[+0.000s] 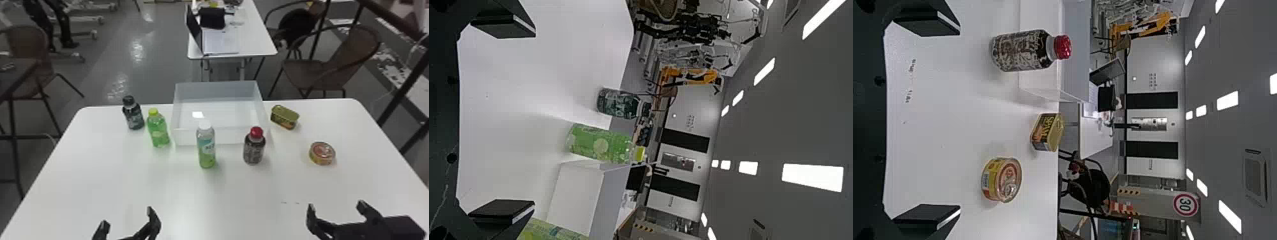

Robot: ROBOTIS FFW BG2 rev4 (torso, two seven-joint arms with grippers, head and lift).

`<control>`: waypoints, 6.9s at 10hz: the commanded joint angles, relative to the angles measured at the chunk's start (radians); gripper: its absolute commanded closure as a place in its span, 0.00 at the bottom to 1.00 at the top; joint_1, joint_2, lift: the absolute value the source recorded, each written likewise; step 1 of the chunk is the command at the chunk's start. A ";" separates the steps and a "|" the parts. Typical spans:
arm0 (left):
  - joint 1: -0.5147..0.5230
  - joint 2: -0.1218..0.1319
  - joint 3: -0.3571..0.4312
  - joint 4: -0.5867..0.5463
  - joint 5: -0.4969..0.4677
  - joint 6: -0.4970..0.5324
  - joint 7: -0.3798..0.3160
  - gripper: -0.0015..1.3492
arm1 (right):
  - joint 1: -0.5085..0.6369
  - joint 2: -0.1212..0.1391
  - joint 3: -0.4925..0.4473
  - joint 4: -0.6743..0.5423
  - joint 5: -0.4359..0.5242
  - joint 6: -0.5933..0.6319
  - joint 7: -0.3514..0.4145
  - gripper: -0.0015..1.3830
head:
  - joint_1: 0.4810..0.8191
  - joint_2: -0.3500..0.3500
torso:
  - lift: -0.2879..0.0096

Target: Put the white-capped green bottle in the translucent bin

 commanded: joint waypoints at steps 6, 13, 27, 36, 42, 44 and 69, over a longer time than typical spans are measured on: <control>-0.013 -0.001 -0.005 0.024 0.010 -0.023 -0.020 0.07 | -0.009 -0.002 -0.001 0.002 -0.002 0.000 0.000 0.03 | 0.63 0.56 | 0.74; -0.276 -0.009 0.021 0.194 0.008 0.177 -0.474 0.07 | -0.046 -0.002 0.002 0.019 -0.004 0.000 0.003 0.03 | 0.63 0.44 | 0.74; -0.624 -0.141 -0.069 0.516 -0.162 0.307 -0.414 0.07 | -0.113 0.029 0.008 0.079 -0.004 -0.014 0.049 0.04 | 0.63 0.29 | 0.74; -0.811 -0.157 -0.140 0.751 -0.076 0.266 -0.220 0.12 | -0.137 0.041 -0.001 0.094 -0.002 -0.014 0.071 0.04 | 0.63 0.34 | 0.74; -0.716 -0.127 -0.215 0.528 -0.246 0.309 0.047 0.61 | -0.113 0.071 -0.058 0.083 0.018 -0.012 0.123 0.04 | 0.63 0.33 | 0.74; -0.603 -0.100 -0.203 0.225 -0.352 0.427 0.099 0.64 | -0.107 0.071 -0.058 0.080 0.019 -0.012 0.123 0.04 | 0.63 0.32 | 0.74; -0.418 -0.157 0.188 0.062 -0.528 0.358 -0.671 0.08 | -0.152 0.071 -0.113 0.080 0.045 -0.002 0.146 0.04 | 0.63 0.33 | 0.74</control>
